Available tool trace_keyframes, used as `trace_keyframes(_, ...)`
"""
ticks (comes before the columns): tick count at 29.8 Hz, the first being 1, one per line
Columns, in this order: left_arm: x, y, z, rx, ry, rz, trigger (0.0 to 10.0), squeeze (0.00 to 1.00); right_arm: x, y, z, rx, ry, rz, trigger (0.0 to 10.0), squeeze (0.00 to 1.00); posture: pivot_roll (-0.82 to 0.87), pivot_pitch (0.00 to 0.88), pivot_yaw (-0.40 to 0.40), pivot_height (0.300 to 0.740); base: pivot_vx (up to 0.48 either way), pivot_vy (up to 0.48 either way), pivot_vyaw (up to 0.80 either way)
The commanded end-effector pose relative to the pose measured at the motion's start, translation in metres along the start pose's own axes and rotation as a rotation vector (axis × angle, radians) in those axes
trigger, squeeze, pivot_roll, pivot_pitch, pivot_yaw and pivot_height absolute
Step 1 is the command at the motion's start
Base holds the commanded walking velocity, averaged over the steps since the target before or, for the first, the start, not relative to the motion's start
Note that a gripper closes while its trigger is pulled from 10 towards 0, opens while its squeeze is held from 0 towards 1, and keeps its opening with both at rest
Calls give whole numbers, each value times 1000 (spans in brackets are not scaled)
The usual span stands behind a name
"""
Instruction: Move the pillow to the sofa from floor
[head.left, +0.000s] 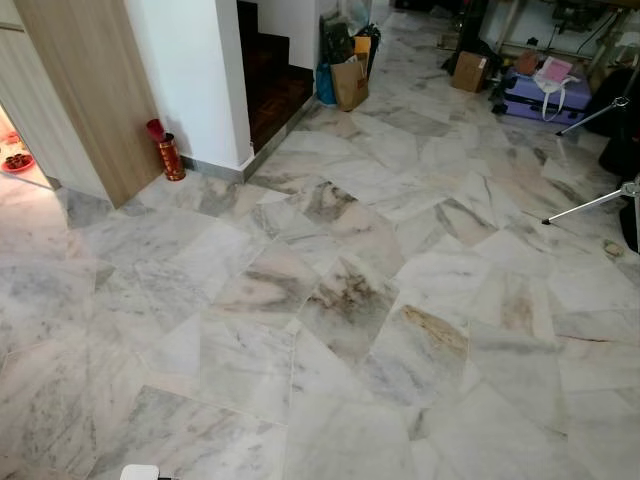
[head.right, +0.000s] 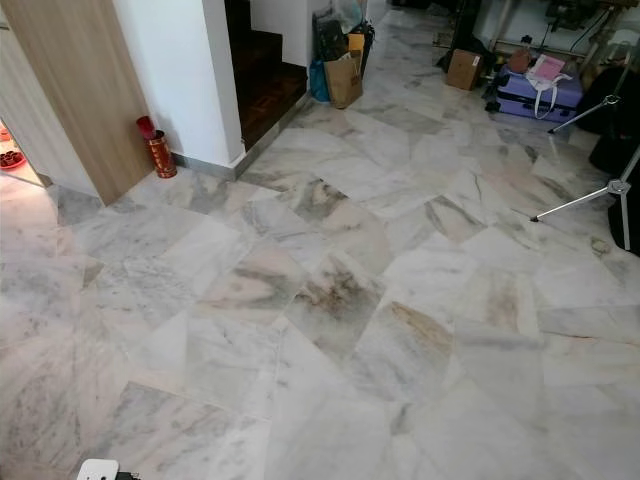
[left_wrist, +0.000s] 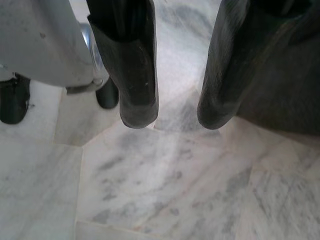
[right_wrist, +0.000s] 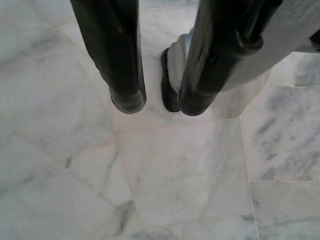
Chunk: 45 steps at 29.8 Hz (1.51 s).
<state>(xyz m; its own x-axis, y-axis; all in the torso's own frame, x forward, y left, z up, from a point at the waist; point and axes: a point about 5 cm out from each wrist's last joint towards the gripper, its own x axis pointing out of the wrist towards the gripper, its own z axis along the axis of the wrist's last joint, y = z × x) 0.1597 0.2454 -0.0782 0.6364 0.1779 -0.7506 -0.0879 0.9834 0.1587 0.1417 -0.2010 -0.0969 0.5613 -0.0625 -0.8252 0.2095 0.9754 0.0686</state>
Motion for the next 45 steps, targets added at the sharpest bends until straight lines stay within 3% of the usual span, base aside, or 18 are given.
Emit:
trace_keyframes(1, -5, 0, -18, -28, 65, 12, 10000, 0, 0, 1, -3, 52, 9, 0, 10000, 0, 62, 71, -22, 740, 0, 0, 800)
trace_keyframes(9, -6, 0, -23, -31, 87, 2, 10000, 0, 2, 9, -1, 59, 16, 22, 10000, 0, 64, 60, -21, 740, 0, 0, 800)
trace_keyframes(11, -6, 0, -23, -27, 90, -1, 10000, 0, 2, 12, 2, 98, 0, 31, 10000, 0, 61, 57, -19, 740, 0, 0, 800)
trace_keyframes(12, -7, 0, -24, -26, 92, -2, 10000, 0, 3, 11, 4, 97, -10, 23, 10000, 298, 61, 56, -19, 740, 0, 0, 800)
trace_keyframes(13, -7, -1, -24, -26, 93, -2, 10000, 0, 3, 10, 4, 92, -11, 20, 10000, 1000, 61, 56, -19, 740, 0, 0, 800)
trace_keyframes(36, -6, -3, -25, -45, 109, -1, 10000, 0, 2, 1, 7, 67, -14, -1, 10000, 1000, 66, 75, -29, 740, 0, 0, 800)
trace_keyframes(45, -5, -3, -23, -49, 108, 3, 10000, 0, 4, 7, 11, 43, -25, 25, 10000, 1000, 67, 81, -32, 740, 0, 0, 800)
